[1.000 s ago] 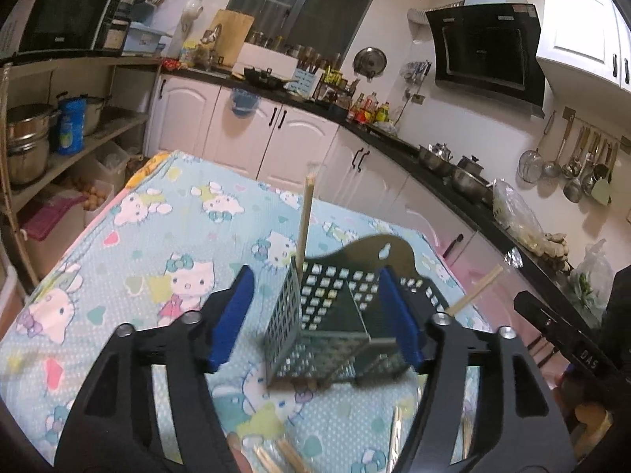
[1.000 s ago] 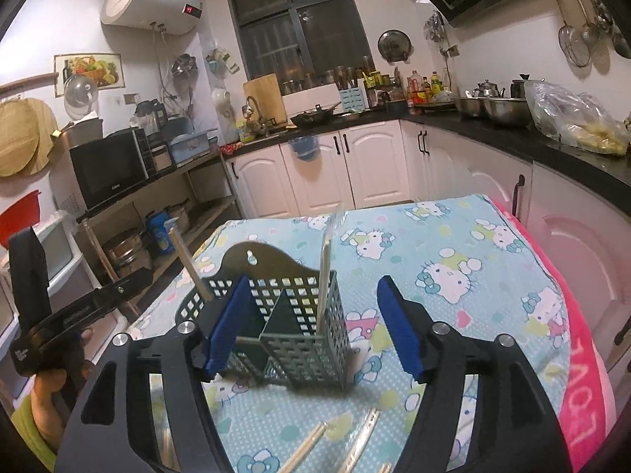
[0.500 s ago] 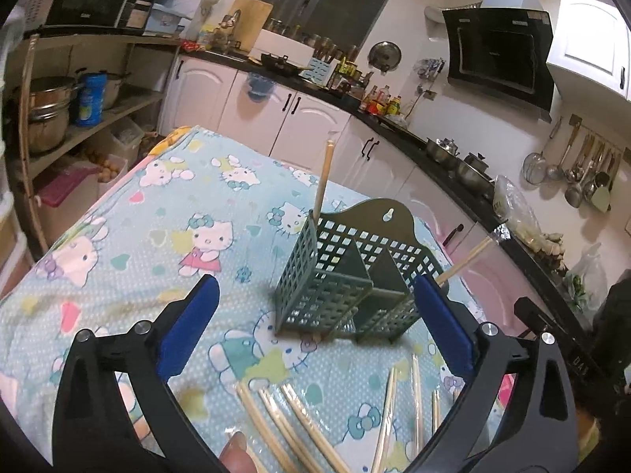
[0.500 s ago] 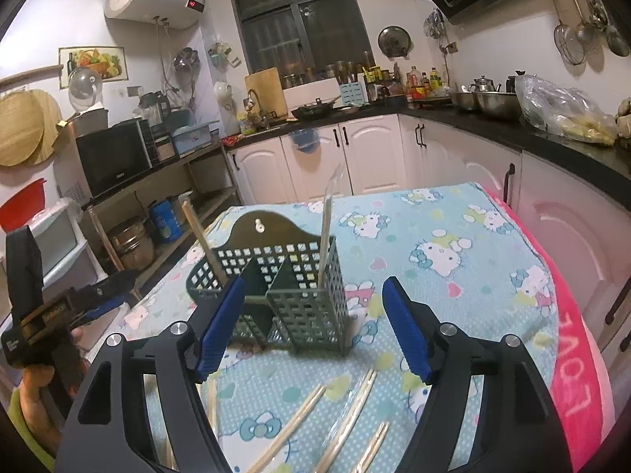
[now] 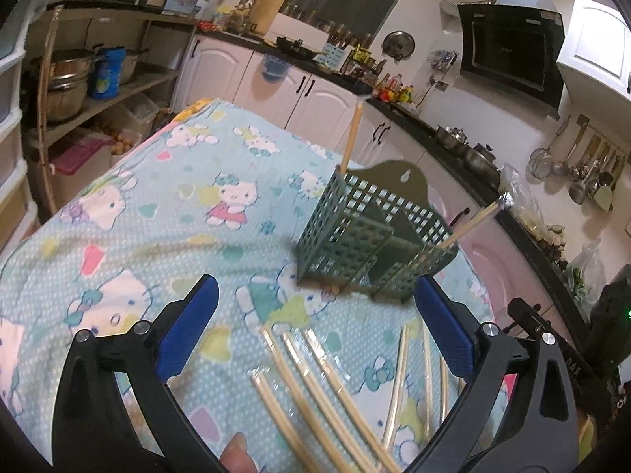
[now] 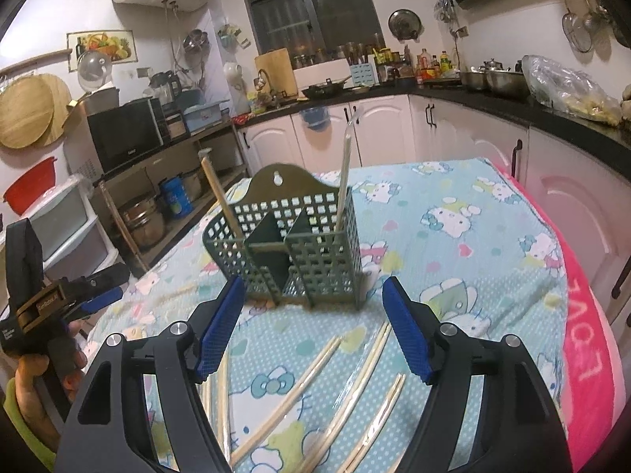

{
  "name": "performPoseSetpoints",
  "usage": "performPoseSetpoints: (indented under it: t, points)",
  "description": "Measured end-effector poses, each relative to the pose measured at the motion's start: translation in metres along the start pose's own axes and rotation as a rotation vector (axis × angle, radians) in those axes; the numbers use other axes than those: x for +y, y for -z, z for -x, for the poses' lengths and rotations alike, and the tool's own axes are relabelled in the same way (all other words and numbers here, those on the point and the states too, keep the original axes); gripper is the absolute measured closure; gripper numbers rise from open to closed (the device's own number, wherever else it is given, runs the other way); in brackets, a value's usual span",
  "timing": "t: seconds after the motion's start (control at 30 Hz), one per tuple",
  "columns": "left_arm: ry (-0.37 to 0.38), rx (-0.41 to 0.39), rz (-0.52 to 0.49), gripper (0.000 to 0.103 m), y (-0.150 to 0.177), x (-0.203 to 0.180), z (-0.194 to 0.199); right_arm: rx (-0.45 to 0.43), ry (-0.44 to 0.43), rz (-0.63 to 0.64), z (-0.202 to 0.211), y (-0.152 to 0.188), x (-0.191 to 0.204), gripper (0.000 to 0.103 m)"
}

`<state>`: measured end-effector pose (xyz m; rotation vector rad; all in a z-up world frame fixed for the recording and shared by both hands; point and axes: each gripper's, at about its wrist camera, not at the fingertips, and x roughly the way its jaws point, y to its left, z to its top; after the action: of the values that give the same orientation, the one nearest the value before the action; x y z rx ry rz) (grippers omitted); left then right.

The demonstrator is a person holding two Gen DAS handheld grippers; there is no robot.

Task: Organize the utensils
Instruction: 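Move both open tools back down to the chopsticks on the cloth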

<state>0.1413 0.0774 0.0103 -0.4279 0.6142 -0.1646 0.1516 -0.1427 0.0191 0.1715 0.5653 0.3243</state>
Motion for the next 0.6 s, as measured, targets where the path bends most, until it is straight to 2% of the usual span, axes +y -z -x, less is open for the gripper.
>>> performPoseSetpoints:
  t: [0.5, 0.6]
  points:
    - [-0.049, 0.122, 0.008, 0.012, 0.033, 0.021, -0.006, 0.106, -0.023, 0.036, -0.014, 0.029, 0.016, 0.033]
    - [-0.046, 0.154, 0.015, 0.017, 0.042, 0.025, -0.009, 0.128, -0.023, 0.041, -0.019, 0.033, 0.020, 0.033]
